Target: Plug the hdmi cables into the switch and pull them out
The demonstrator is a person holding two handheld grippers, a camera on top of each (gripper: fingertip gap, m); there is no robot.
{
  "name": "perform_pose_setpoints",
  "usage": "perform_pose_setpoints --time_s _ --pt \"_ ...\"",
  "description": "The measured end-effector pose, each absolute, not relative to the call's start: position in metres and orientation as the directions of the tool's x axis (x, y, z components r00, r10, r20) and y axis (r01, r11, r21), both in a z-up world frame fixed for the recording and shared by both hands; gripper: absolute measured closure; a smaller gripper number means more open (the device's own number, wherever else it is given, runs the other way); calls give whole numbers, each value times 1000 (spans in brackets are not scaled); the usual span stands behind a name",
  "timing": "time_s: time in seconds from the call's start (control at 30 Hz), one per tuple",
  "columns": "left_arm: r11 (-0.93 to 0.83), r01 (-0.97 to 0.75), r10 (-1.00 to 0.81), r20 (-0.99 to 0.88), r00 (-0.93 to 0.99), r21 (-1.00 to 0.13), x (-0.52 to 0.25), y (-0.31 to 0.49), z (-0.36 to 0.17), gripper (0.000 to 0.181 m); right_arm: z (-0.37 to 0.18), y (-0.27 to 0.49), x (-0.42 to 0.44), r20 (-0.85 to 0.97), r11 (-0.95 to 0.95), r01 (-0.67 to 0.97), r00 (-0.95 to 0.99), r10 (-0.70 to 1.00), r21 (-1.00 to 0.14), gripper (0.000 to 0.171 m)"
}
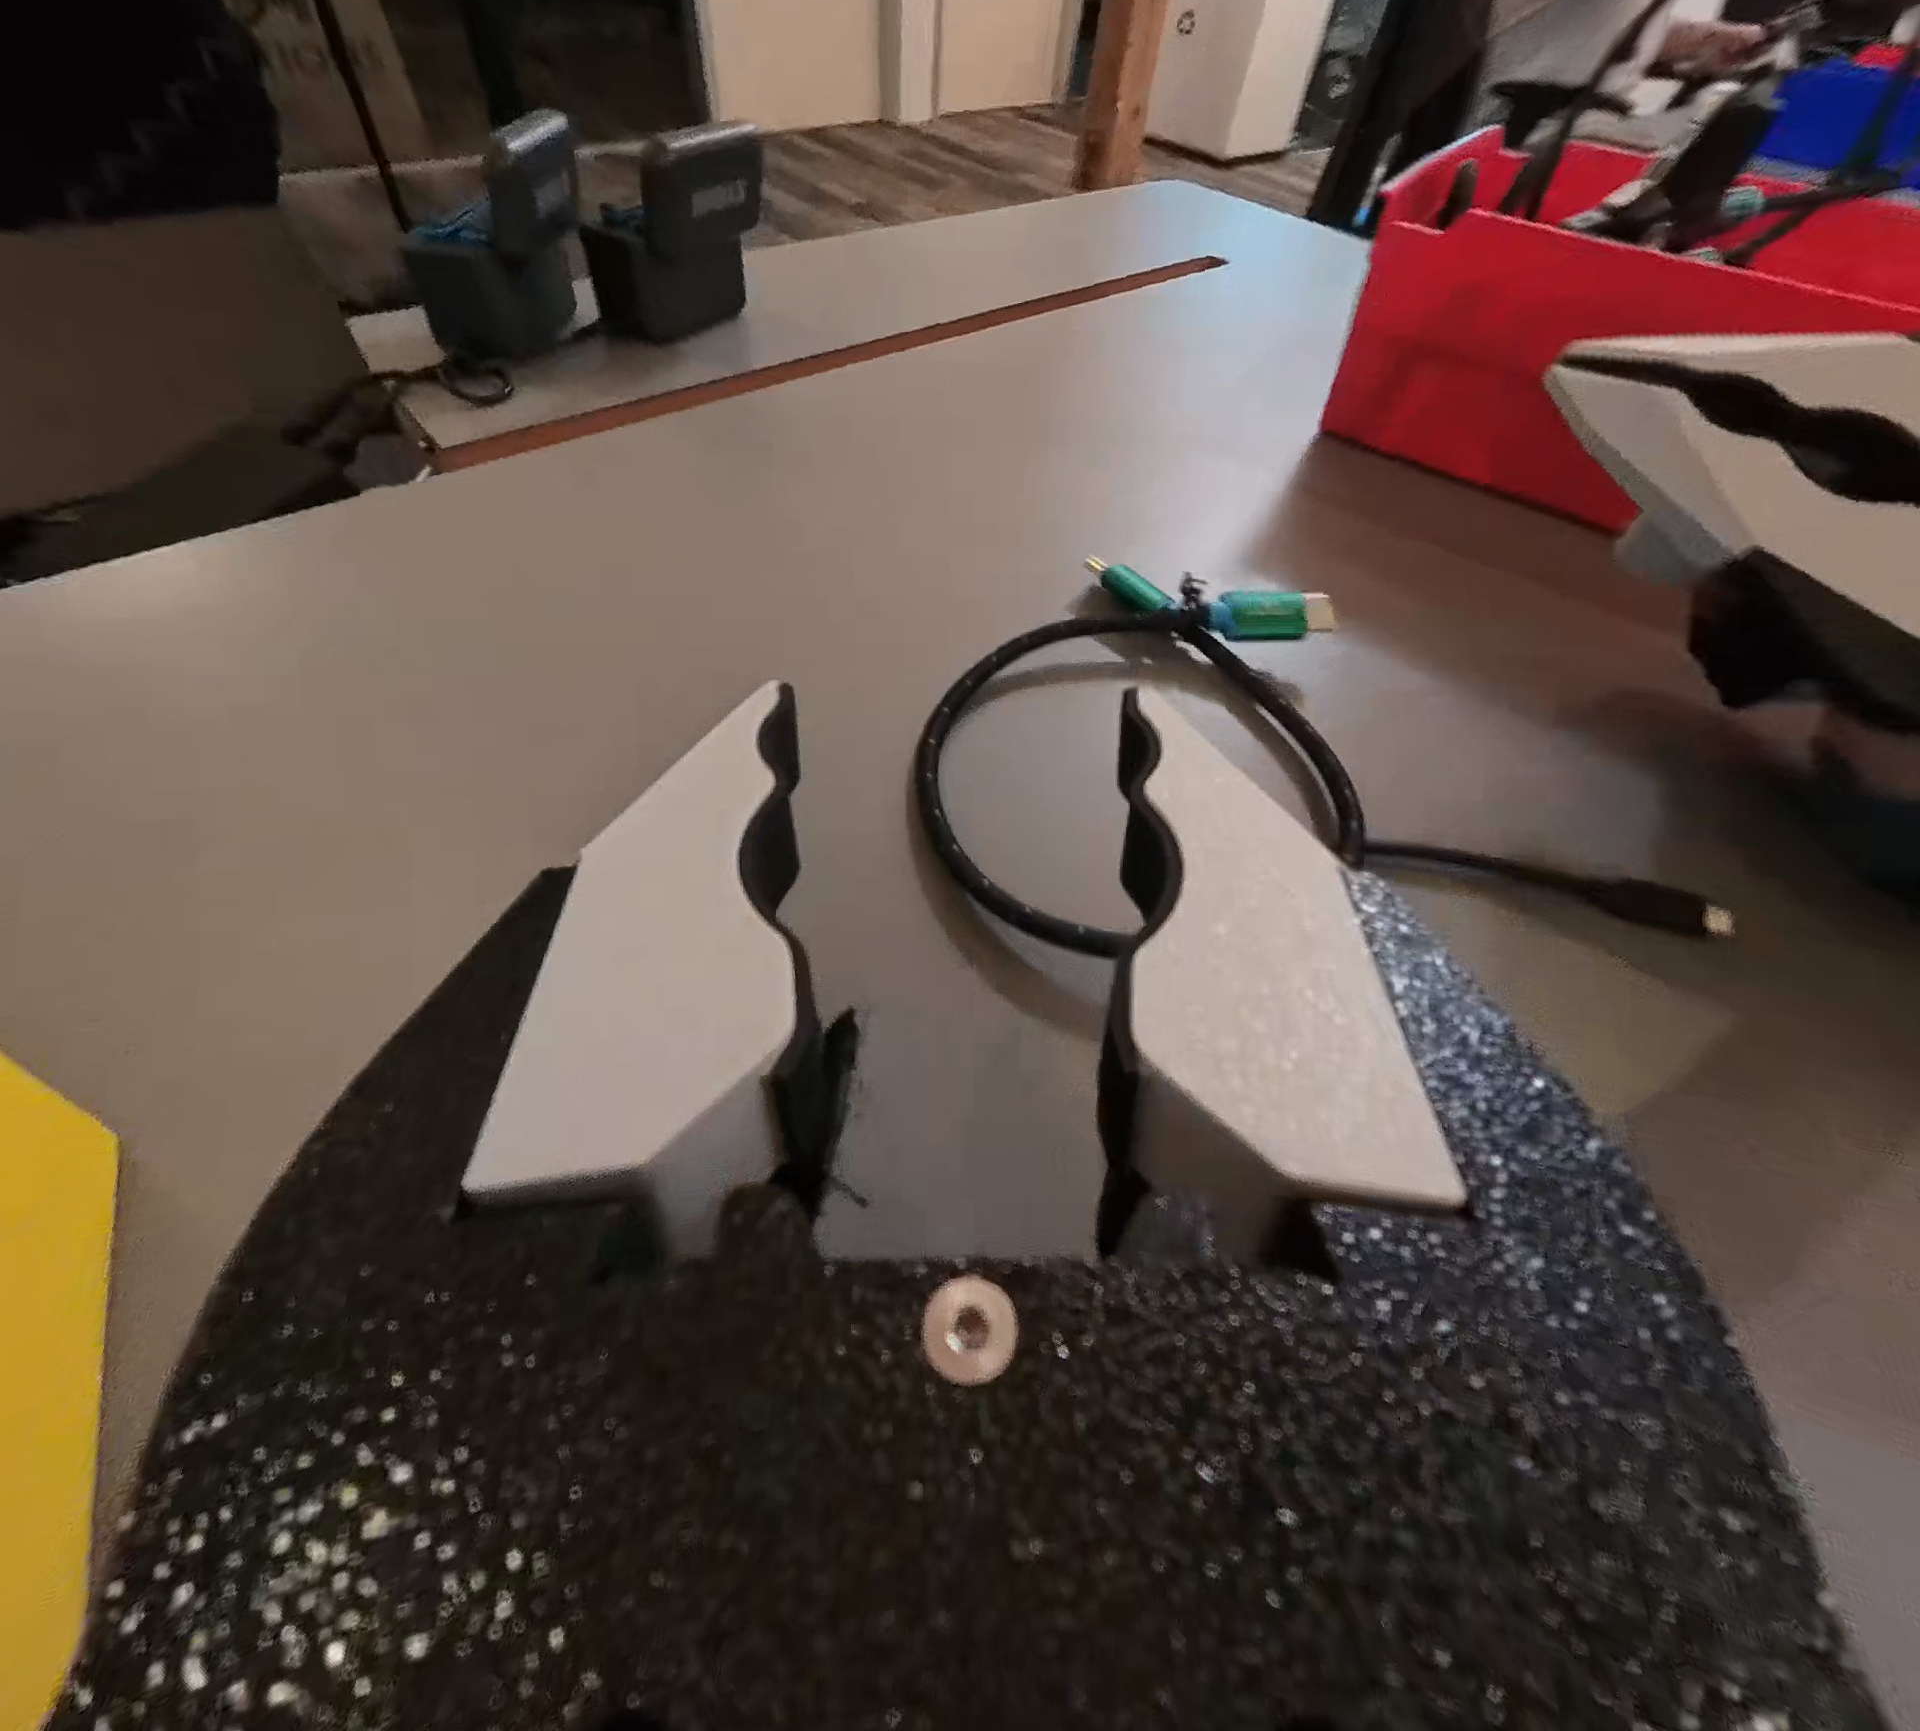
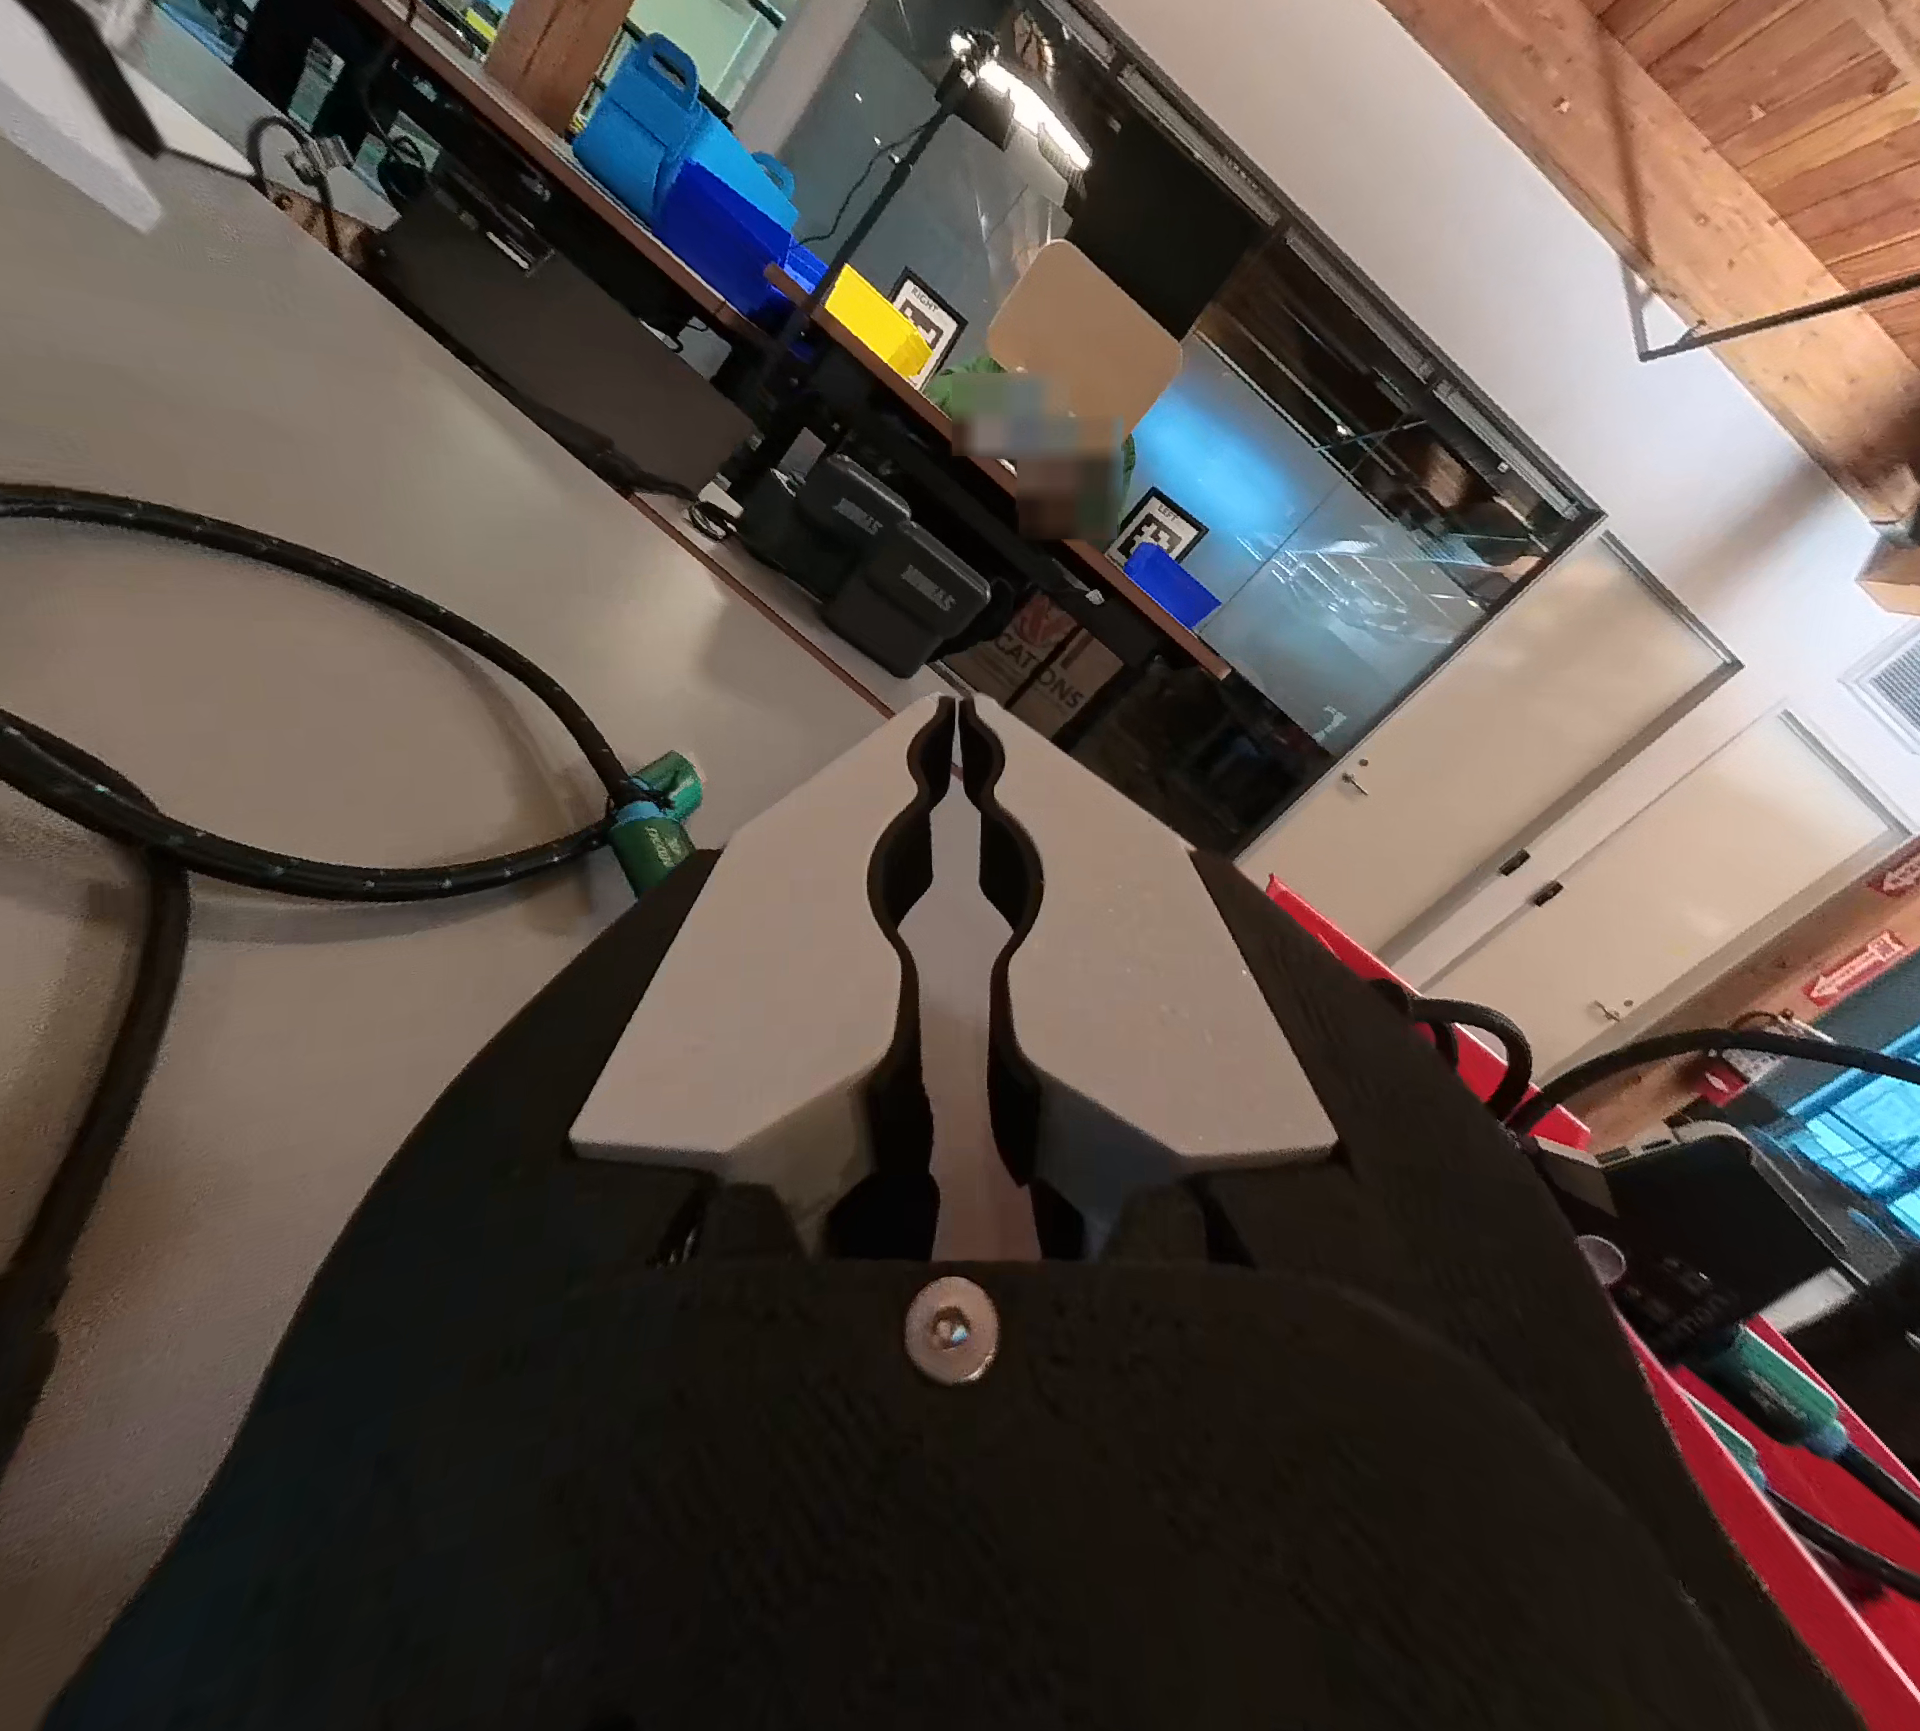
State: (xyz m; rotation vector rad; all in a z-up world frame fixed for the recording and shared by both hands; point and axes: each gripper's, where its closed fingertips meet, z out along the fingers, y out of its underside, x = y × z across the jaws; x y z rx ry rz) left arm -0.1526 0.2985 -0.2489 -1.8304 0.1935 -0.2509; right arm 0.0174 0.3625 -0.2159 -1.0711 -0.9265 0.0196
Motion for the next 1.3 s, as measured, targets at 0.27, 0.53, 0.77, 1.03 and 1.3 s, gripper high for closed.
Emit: perform_pose_setpoints --time_s 0.27,0.53,0.77,1.03,1.3 --pt "-202 49 -236 97 967 -978 -175 266 -253 126 -213 351 16 638 524 397 634 437 -753 171" --pt "-85 192 -173 205 963 -978 -194 256 -235 139 -193 278 -9 626 628 250 603 494 -737 145" --pt "-323 140 -310 244 919 -936 -152 244 -265 109 -208 283 -15 702 637 352 550 452 -686 148" --pt "-291 -59 -264 20 964 -955 -136 208 -269 102 -209 304 -1 567 519 283 621 541 -806 151" --pt "-588 -151 -296 38 954 -795 -114 202 -321 87 -211 298 -10 652 583 334 567 503 -741 152"
